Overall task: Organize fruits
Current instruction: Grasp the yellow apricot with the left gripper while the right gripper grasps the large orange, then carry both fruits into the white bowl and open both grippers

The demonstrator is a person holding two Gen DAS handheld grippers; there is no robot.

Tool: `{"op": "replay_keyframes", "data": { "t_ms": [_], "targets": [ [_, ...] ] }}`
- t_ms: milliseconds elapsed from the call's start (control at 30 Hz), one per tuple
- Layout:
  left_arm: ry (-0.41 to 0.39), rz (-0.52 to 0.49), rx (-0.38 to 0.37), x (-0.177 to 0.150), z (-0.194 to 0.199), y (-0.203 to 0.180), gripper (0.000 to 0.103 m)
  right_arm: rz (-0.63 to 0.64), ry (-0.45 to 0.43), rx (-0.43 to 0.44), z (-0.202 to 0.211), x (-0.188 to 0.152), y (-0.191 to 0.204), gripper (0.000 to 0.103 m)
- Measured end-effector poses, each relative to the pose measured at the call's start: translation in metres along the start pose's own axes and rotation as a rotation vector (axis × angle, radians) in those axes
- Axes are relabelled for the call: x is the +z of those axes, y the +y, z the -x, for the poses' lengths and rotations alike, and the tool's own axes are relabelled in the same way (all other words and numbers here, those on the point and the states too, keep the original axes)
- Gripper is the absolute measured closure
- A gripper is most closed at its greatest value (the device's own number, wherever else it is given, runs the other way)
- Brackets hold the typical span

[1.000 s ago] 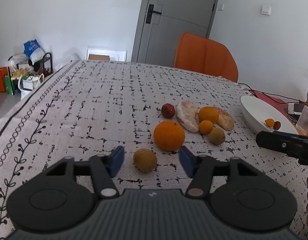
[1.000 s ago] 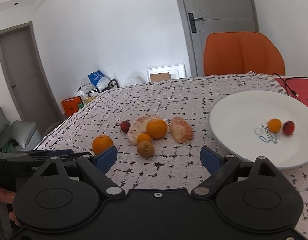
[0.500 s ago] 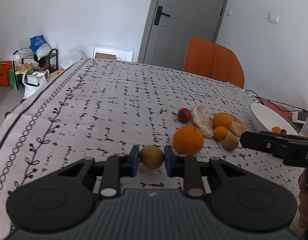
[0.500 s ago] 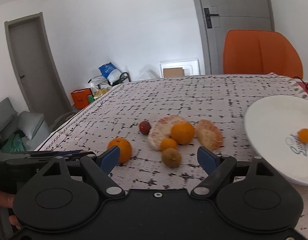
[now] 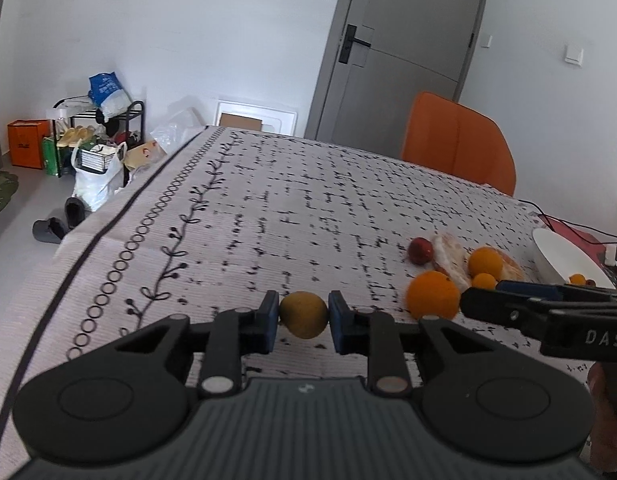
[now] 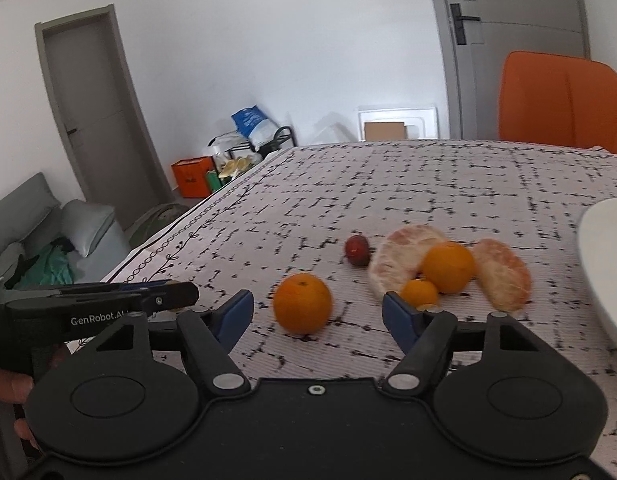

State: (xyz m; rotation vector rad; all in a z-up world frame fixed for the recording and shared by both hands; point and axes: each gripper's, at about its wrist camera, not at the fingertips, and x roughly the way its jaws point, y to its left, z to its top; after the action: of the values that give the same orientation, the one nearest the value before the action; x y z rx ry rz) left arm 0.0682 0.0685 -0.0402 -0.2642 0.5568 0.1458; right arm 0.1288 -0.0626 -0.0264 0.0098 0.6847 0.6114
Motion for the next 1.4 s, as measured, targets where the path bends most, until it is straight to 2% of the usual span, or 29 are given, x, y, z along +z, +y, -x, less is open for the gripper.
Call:
{"op": "replay_keyframes", "data": {
  "t_ms": [233,300,333,467,1033,1400],
  "targets": [
    [-0.009,0.019,0.011,0.004,0.004,0.012,0.078,0.013,0.028,0.005,-0.02,0.003,0.008,0.035],
    [-0.009,0.022,0.01,0.004,0.003,0.014,0.078,0.013,0.036,0.004,-0.026,0.002,0.008,0.047],
    [-0.009,0.024,0.009,0.005,0.003,0.015,0.078,0.014,0.05,0.007,-0.03,0.001,0.008,0.067],
    [-0.002,0.022,-0.002,0.005,-0.001,0.01,0.078,0.007,0.065,-0.002,-0.028,0.002,0.008,0.067],
    [-0.007,-0.084,-0.104,0.011,-0.008,-0.053,0.078,-0.049,-0.06,-0.099,0.039,-0.001,-0.032,0.067],
    [-0.015,-0.139,-0.153,0.013,-0.012,-0.09,0.078,-0.099,-0.109,-0.175,0.066,-0.007,-0.064,0.067]
  ]
}}
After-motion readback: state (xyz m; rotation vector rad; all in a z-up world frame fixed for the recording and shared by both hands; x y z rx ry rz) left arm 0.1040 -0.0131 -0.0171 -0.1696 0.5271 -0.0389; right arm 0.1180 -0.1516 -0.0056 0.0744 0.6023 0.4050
